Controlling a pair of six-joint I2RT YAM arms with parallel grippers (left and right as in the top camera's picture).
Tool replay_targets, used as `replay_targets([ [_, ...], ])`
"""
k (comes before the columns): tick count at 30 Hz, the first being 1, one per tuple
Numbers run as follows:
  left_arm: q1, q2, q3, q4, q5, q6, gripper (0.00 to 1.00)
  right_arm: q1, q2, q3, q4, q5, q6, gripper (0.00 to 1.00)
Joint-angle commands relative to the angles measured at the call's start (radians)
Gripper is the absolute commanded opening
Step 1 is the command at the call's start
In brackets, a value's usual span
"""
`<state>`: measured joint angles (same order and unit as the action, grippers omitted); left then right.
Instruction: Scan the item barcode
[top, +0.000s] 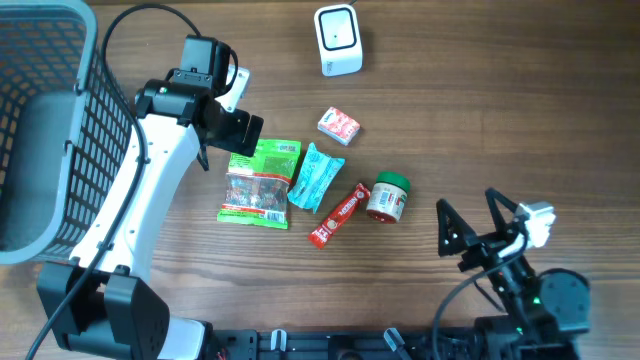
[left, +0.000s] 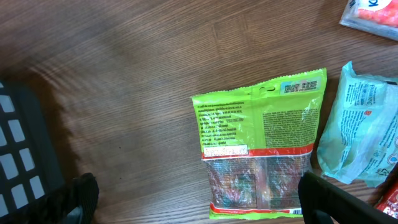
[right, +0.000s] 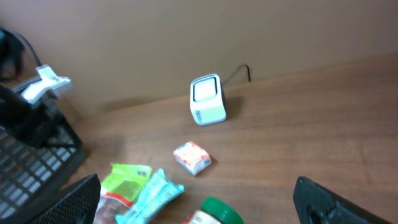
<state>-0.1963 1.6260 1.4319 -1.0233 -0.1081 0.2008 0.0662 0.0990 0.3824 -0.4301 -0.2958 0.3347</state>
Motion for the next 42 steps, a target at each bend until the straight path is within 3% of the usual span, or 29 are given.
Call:
replay_targets([
  [1,-0.002,-0.005,0.010,0.003,-0.009,0.012,1.00,-0.007,0.150,0.211,-0.129,-0.019,-0.054,1.00],
  [11,-0.002,-0.005,0.010,0.003,-0.009,0.012,1.00,-0.007,1.012,1.012,-0.840,-0.009,-0.069,1.00],
  [16,-0.002,-0.005,0.010,0.003,-0.009,0.012,1.00,-0.006,1.286,1.051,-0.823,-0.117,-0.045,1.00],
  [21,-0.002,-0.005,0.010,0.003,-0.009,0.012,1.00,0.048,1.512,1.016,-0.846,-0.049,0.060,0.96],
  [26,-0.002,-0.005,0.010,0.003,-0.009,0.012,1.00,0.143,1.625,1.016,-0.774,0.011,0.101,0.89],
  [29,-0.002,-0.005,0.010,0.003,-0.009,0.011,1.00,0.201,1.661,1.016,-0.719,0.094,0.208,0.89],
  [33,-0.002,-0.005,0.010,0.003,-0.009,0.012,1.00,0.247,1.678,1.016,-0.639,0.090,0.214,0.88],
  [42,-0.002,-0.005,0.010,0.003,-0.009,0.012,1.00,0.269,1.680,1.016,-0.682,0.170,0.253,0.89],
])
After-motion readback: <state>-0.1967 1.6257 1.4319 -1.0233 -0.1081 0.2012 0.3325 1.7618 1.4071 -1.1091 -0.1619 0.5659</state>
